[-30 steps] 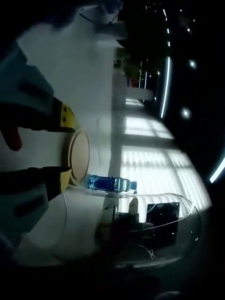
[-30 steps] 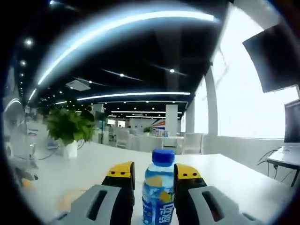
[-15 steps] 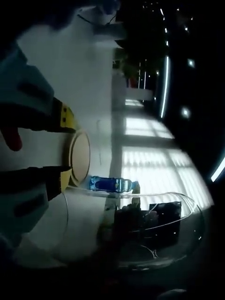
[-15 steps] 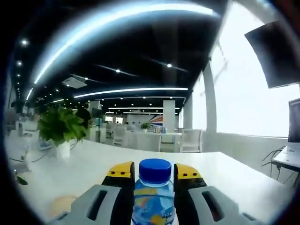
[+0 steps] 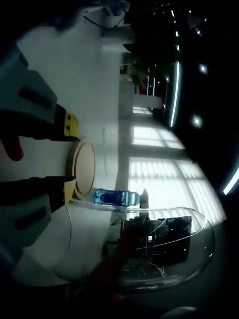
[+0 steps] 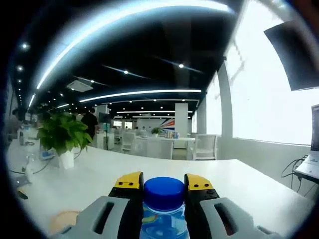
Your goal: Open the cover put in the Mizone put the cover back on
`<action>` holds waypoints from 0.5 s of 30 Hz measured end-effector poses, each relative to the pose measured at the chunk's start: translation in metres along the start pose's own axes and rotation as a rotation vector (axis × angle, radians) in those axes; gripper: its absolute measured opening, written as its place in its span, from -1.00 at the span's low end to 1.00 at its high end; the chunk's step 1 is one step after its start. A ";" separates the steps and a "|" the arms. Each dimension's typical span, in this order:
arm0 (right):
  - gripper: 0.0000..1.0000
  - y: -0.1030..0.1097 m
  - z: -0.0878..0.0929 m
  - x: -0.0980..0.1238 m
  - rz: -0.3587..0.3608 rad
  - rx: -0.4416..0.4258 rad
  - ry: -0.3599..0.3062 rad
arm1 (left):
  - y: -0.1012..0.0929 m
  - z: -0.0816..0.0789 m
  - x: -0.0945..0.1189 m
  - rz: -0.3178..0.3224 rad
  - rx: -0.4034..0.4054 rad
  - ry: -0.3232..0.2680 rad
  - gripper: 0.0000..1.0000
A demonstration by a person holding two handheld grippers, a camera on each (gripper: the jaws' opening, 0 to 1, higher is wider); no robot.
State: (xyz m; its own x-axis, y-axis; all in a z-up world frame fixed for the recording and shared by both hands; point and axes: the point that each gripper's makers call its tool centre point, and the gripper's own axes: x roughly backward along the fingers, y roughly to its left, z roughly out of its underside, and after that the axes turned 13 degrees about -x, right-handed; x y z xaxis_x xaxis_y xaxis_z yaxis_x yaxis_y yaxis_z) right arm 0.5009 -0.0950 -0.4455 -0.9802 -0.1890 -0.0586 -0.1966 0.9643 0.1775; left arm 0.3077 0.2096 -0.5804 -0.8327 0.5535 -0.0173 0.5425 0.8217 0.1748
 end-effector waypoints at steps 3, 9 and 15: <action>-0.49 0.001 0.000 -0.001 -0.008 0.000 0.001 | 0.001 0.001 0.000 0.000 0.000 0.002 -0.59; -0.48 0.003 0.002 -0.004 -0.046 0.008 0.036 | 0.001 0.002 -0.001 -0.001 0.000 0.005 -0.59; -0.50 0.001 0.009 0.004 -0.066 -0.011 0.021 | 0.000 0.002 -0.003 0.007 0.000 0.005 -0.59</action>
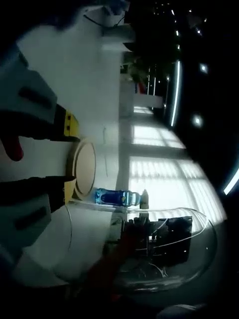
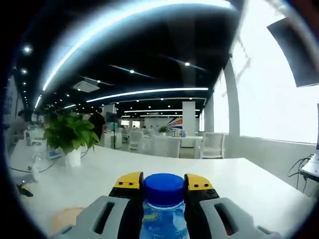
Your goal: Open the cover put in the Mizone put the cover back on
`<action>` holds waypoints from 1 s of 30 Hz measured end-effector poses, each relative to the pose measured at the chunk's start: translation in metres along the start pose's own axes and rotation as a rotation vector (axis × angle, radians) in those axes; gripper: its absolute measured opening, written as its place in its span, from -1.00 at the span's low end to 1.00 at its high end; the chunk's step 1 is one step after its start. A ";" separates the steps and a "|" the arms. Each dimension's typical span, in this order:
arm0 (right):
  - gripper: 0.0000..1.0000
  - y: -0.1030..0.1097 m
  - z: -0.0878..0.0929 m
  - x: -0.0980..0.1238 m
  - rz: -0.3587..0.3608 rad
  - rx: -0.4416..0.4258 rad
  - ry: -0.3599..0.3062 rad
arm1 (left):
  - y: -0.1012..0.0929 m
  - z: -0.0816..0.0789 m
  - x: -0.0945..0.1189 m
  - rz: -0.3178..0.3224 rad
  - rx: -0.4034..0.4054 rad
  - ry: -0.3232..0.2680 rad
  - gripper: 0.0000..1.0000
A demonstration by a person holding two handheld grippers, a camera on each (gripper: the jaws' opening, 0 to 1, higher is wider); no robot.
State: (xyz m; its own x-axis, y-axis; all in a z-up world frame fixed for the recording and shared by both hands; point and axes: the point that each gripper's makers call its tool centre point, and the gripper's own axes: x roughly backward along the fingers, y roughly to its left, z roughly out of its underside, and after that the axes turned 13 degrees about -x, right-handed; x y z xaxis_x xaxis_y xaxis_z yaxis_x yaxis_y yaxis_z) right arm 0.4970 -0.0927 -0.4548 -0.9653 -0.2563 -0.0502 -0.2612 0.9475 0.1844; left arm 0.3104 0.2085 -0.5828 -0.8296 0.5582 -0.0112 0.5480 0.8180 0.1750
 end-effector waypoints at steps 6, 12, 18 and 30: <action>-0.51 -0.001 -0.001 -0.001 0.018 0.020 -0.030 | 0.001 0.001 0.000 -0.008 -0.012 0.005 -0.59; -0.53 -0.002 -0.001 0.000 0.033 -0.006 -0.035 | 0.002 0.002 0.000 -0.013 -0.014 0.008 -0.59; -0.54 -0.003 -0.003 0.000 0.060 0.015 -0.045 | 0.004 0.002 0.000 -0.008 0.013 0.003 -0.59; -0.56 0.002 -0.001 0.001 0.045 0.012 -0.027 | 0.005 0.002 0.001 -0.003 0.036 -0.001 -0.60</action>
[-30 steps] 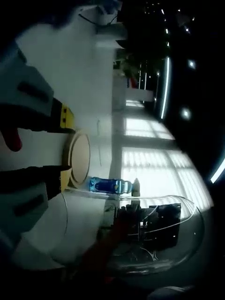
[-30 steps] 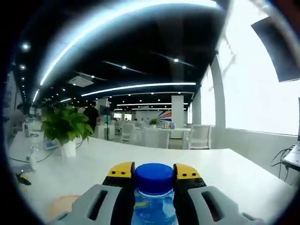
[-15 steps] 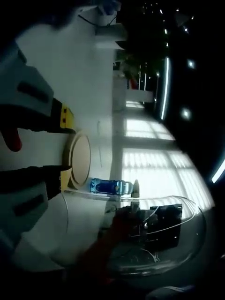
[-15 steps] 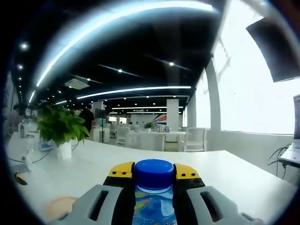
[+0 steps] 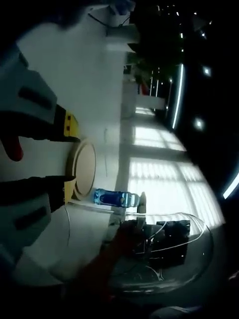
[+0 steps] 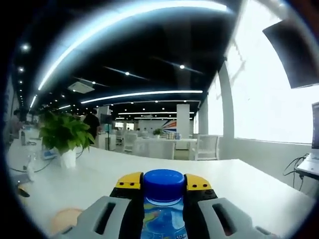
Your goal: Open the cover put in the Mizone put the cover back on
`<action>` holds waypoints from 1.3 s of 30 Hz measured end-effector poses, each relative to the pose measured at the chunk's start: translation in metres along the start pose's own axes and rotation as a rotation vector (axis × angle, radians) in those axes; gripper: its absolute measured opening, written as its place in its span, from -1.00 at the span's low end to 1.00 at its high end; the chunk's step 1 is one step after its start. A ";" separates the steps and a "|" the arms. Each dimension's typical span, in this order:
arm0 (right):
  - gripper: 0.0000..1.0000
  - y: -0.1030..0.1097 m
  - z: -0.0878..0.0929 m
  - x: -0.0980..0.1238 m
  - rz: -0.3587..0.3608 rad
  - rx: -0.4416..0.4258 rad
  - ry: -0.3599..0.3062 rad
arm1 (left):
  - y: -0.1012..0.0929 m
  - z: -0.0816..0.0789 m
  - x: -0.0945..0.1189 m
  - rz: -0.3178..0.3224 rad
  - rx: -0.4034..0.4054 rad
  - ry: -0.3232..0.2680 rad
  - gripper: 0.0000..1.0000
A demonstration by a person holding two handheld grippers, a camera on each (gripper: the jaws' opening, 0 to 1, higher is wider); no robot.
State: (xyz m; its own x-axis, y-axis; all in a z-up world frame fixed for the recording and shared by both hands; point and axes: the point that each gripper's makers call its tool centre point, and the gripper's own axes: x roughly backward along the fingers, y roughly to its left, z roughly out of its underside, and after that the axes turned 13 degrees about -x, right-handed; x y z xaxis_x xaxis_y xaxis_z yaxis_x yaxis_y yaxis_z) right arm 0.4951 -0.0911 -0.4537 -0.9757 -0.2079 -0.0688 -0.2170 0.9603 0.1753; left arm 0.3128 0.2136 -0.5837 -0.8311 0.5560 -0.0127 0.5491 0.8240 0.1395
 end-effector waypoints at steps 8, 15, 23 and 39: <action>-0.56 0.020 0.002 0.001 -0.060 0.006 0.009 | -0.002 0.001 -0.001 0.004 -0.007 0.006 -0.60; -0.56 0.037 0.002 0.003 -0.112 -0.019 0.022 | -0.004 0.001 -0.001 0.013 -0.010 0.007 -0.60; -0.56 0.062 -0.009 0.008 -0.174 -0.005 -0.002 | -0.006 0.001 -0.001 0.020 -0.016 0.008 -0.60; -0.56 0.144 -0.014 0.011 -0.395 -0.065 0.011 | -0.006 0.003 -0.002 0.013 -0.017 0.020 -0.61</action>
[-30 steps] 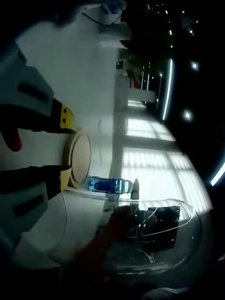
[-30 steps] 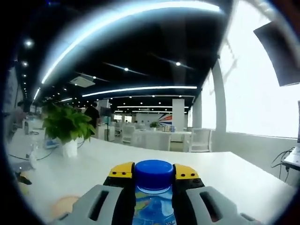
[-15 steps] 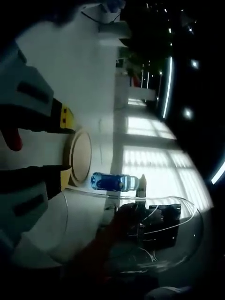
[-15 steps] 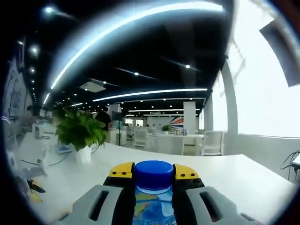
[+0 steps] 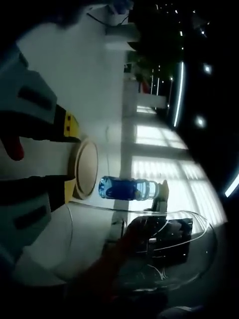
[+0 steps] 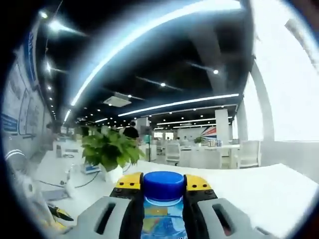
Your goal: Open the cover put in the Mizone put the cover back on
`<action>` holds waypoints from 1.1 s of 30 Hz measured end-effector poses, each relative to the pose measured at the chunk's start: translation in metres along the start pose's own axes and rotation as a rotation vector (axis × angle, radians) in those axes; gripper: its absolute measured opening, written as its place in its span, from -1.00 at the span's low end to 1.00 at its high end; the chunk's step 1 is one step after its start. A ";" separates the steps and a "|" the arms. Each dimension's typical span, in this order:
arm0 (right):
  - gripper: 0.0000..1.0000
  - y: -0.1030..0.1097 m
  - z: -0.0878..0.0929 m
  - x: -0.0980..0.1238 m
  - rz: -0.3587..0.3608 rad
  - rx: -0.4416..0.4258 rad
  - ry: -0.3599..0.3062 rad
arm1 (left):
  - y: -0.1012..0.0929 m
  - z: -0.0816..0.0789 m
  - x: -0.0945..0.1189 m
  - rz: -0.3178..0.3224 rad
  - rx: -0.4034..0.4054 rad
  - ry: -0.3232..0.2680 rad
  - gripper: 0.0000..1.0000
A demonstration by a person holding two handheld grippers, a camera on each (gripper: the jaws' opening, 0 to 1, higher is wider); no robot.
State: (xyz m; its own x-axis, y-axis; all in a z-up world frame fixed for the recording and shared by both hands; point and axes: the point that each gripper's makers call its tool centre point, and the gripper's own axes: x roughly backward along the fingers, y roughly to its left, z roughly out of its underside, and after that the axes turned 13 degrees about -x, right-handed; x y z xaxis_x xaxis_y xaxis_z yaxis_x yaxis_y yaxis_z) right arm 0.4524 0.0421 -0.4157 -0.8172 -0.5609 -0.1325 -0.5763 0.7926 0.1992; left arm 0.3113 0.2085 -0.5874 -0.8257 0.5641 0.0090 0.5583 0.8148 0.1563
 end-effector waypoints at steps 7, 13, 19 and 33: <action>-0.56 0.027 0.018 -0.013 -0.070 -0.025 0.033 | -0.001 0.000 0.000 0.007 -0.006 0.000 -0.61; -0.56 0.045 0.020 -0.025 -0.117 -0.027 0.034 | -0.001 0.000 0.001 0.007 -0.006 0.004 -0.63; -0.55 0.048 0.036 -0.030 -0.129 -0.047 0.070 | -0.002 0.001 0.001 0.012 -0.003 0.007 -0.63; -0.53 0.056 0.035 -0.030 -0.192 -0.020 0.029 | -0.004 0.001 -0.001 0.017 -0.006 0.017 -0.63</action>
State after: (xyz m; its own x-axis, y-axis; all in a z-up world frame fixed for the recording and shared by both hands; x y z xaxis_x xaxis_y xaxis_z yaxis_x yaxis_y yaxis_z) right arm 0.4445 0.1119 -0.4346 -0.6915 -0.7084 -0.1415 -0.7211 0.6654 0.1928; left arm 0.3106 0.2049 -0.5892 -0.8176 0.5751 0.0283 0.5715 0.8045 0.1617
